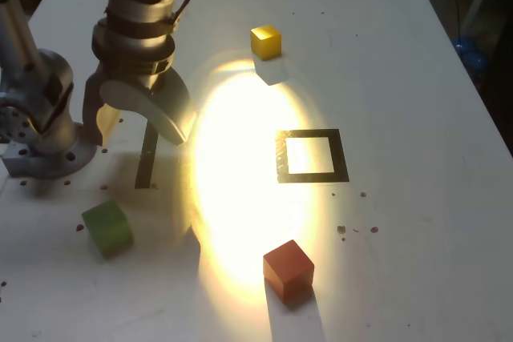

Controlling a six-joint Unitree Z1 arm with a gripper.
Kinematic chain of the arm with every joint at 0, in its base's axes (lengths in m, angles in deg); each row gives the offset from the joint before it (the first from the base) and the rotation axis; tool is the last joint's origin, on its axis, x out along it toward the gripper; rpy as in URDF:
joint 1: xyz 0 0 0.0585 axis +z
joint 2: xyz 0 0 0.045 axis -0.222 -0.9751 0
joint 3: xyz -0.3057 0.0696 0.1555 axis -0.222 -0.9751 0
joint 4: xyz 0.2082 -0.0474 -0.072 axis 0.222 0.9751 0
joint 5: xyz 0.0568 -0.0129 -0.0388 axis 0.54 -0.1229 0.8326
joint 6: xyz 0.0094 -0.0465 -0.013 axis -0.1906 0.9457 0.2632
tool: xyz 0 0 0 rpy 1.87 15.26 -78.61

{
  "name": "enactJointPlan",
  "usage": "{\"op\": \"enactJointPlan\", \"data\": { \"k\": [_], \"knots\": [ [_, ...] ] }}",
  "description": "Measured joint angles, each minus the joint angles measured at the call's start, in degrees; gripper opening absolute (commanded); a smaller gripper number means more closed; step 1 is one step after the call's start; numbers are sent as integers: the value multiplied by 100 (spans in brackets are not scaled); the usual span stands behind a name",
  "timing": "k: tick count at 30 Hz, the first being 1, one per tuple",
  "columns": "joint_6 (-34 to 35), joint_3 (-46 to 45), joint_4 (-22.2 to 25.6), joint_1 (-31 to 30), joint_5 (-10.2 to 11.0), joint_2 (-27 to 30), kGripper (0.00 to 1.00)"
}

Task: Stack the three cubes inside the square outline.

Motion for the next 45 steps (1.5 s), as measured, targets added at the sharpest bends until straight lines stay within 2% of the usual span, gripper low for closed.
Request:
{"op": "enactJointPlan", "data": {
  "k": [10,16,22,27,30,37,45],
  "knots": [
    [-162,864,287,-676,150,-328,99],
    [-451,1689,555,-1137,320,-668,99],
    [-611,2481,648,-1715,470,-1056,99],
    [-638,3003,701,-2155,676,-1284,99],
    [-677,3117,677,-2296,757,-1317,99],
    [-915,3263,650,-2782,1105,-1532,99],
    [-1034,3666,633,-3124,1167,-2011,99]
  ]
}}
